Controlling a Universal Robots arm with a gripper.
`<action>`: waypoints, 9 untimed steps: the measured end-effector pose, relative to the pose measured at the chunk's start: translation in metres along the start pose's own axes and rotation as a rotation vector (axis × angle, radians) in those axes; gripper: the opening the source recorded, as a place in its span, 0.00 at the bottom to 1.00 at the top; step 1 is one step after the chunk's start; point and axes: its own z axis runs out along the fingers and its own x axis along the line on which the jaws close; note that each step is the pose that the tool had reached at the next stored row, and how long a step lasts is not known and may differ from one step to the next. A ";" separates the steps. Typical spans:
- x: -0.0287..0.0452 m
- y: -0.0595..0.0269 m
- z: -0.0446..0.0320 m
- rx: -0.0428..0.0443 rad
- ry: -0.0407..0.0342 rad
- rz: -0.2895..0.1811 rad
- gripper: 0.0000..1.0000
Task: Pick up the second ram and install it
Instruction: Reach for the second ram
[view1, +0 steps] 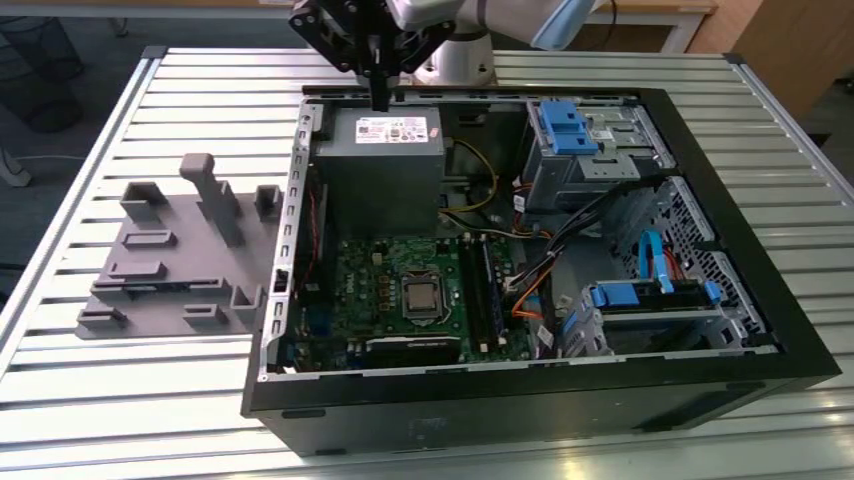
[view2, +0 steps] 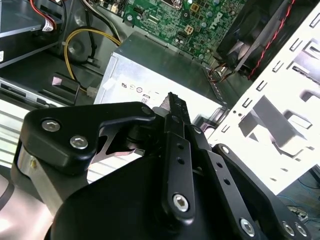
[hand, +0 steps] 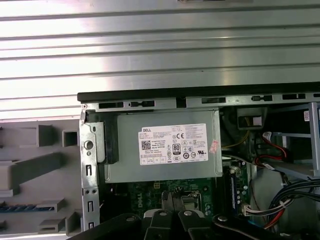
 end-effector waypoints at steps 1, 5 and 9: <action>0.0004 0.0000 0.0000 0.0000 0.0000 0.000 0.11; 0.0035 -0.0003 -0.0002 0.0001 0.0001 0.000 0.11; 0.0081 -0.0006 -0.0002 0.0000 0.0000 0.000 0.11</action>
